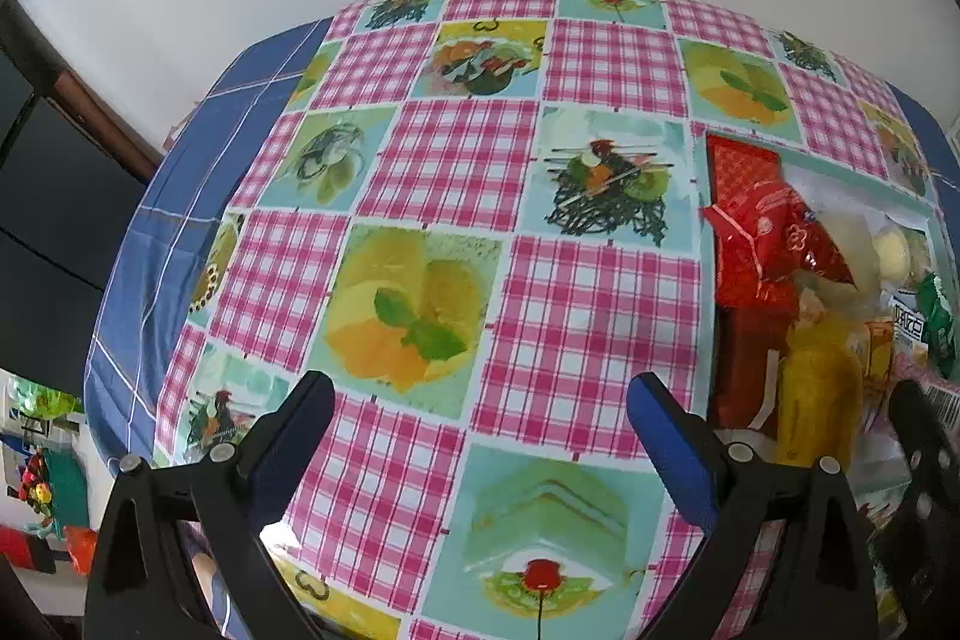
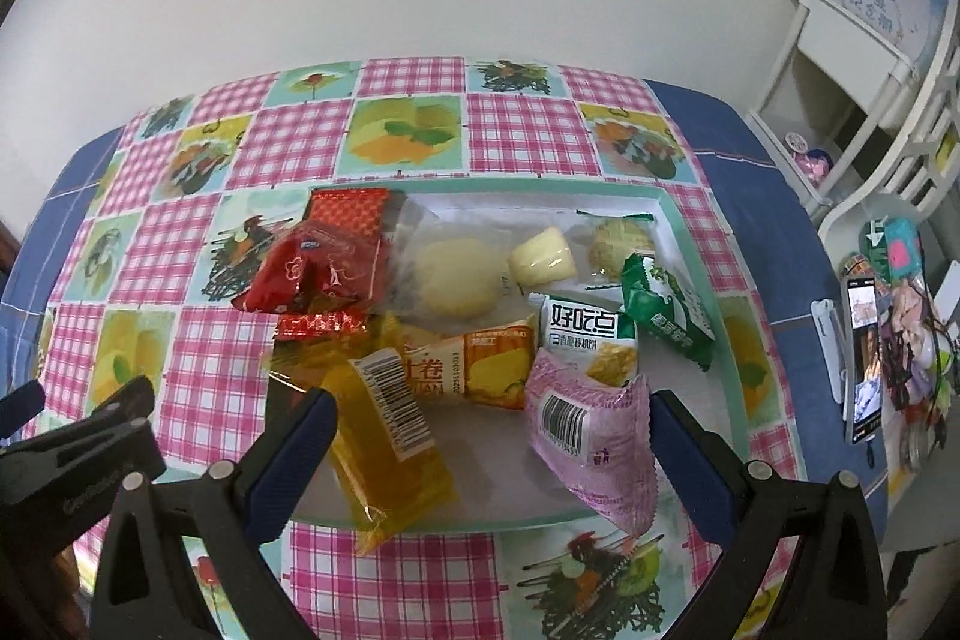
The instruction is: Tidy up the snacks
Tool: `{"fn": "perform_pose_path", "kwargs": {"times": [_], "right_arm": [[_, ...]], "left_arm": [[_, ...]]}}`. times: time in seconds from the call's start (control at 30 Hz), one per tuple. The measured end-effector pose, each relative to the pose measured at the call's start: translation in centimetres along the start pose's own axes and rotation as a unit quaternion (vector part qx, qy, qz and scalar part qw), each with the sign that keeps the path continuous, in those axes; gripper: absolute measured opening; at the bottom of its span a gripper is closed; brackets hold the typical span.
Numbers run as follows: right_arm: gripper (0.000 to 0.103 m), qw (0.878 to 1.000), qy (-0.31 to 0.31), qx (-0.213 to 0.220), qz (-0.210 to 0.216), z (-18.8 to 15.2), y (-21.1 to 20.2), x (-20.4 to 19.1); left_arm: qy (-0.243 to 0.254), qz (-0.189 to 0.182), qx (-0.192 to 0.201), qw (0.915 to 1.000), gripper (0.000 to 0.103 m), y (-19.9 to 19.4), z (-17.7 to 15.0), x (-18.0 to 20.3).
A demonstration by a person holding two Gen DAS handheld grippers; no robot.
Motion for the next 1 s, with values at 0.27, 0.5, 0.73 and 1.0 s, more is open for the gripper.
{"fn": "perform_pose_path", "kwargs": {"times": [0.27, 0.5, 0.73, 1.0], "right_arm": [[0.103, 0.999, 0.036, 0.017, -0.027, 0.8, 1.2, 2.2], [0.103, 0.998, 0.053, 0.033, -0.017, 1.4, 1.9, 3.0], [0.103, 0.996, 0.026, 0.085, -0.03, 2.4, 1.4, 1.8], [0.103, 0.991, 0.012, 0.13, -0.024, 3.1, -1.7, 0.6]], "left_arm": [[-0.013, -0.002, -0.013, 0.9998, 0.098, 0.7, -0.2, -0.6], [-0.013, -0.015, -0.014, 0.9997, 0.098, 0.8, -0.2, -0.5], [-0.013, -0.016, -0.005, 0.9998, 0.098, 0.6, 0.0, -0.5], [-0.023, -0.009, -0.007, 0.9997, 0.098, 0.7, 0.0, -0.9]]}}
Point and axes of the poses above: each gripper's, at about its wrist camera, not at the fingertips, and y roughly the way its jaws point, x to its right, z to its top, the point moved 3 cm from there along y, roughly the way its jaws point, and after that the axes turned 6 degrees about -x, right-handed, at the moved point
